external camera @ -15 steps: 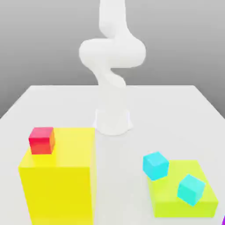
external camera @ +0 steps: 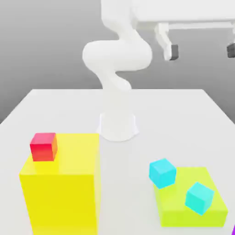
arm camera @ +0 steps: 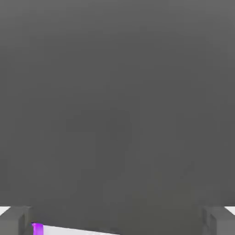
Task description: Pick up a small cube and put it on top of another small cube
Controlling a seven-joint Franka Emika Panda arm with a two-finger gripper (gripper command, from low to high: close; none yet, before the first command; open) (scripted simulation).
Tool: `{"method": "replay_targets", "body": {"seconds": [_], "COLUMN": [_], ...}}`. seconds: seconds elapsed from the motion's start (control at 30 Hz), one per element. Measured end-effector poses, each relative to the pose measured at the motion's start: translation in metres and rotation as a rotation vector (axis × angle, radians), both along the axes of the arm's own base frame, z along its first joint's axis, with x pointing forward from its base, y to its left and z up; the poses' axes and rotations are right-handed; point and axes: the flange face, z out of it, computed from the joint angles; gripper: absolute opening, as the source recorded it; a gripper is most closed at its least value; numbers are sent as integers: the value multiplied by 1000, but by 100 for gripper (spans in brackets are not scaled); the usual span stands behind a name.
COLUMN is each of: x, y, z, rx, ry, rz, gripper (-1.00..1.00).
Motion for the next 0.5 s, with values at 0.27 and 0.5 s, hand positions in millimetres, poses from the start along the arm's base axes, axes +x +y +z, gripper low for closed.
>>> {"method": "replay_targets", "body": {"seconds": [0.27, 0.5], "x": [25, 16], "y": [82, 144], "z": [-126, -248], "rx": [-35, -76], "ry": [173, 322], "rz": [78, 132], "gripper": [0, 0]}}
